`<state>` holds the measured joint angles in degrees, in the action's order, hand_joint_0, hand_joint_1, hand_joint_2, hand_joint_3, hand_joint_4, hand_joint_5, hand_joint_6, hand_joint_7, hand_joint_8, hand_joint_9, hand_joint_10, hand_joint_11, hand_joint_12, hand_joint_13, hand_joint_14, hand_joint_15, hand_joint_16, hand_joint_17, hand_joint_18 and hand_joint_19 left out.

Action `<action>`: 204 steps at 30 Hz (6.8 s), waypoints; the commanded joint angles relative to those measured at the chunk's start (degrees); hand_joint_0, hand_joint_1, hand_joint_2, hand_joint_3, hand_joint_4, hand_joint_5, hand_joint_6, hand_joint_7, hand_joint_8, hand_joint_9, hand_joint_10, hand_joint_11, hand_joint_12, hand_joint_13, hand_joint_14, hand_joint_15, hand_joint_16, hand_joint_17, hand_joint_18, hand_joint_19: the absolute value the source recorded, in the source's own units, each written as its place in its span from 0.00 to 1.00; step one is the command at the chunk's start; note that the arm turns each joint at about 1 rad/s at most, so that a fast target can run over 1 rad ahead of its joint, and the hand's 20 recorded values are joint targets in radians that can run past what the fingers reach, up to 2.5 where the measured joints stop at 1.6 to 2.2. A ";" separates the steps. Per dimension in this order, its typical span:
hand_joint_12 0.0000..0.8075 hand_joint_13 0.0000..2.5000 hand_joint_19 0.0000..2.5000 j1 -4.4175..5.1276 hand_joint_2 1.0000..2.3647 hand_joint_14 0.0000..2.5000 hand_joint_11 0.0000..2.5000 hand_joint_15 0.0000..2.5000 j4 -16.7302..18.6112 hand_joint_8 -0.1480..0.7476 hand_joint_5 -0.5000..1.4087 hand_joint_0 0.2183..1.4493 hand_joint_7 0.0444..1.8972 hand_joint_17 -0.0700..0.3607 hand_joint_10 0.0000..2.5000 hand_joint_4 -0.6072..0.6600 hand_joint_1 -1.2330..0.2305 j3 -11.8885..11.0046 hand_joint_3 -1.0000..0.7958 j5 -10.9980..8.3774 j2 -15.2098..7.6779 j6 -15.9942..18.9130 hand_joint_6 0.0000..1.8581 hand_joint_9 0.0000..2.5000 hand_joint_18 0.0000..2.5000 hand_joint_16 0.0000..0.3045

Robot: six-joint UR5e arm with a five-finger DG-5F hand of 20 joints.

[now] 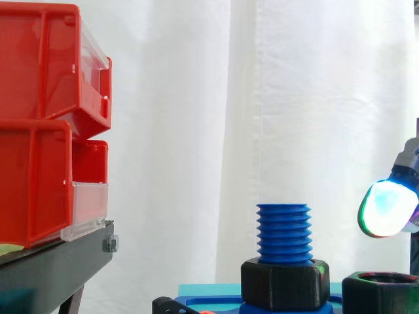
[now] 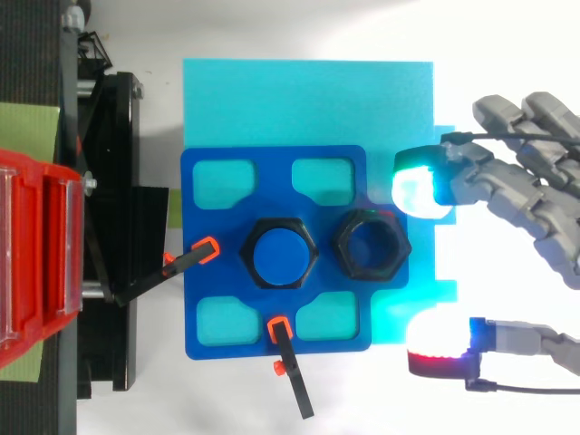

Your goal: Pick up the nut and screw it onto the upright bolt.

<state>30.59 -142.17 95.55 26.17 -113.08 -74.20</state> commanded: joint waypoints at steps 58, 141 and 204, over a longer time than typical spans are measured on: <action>0.47 0.20 0.00 0.00 0.00 0.00 0.00 0.00 10.86 0.55 0.15 0.15 0.46 0.40 0.00 0.71 0.40 -0.28 0.28 -0.68 -6.98 -5.08 0.27 0.18 0.12 0.15; 0.37 0.25 0.00 -10.20 0.00 0.00 0.00 0.00 -0.66 0.52 0.16 0.28 0.53 0.32 0.00 0.69 0.43 -9.07 0.28 25.16 -0.56 2.83 0.39 0.24 0.18 0.10; 0.37 0.27 0.00 -13.71 0.00 0.00 0.00 0.00 -0.74 0.53 0.17 0.27 0.53 0.32 0.00 0.69 0.43 -9.33 0.28 32.19 -6.54 4.41 0.38 0.25 0.20 0.10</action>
<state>16.88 -142.89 86.21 58.24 -119.62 -69.78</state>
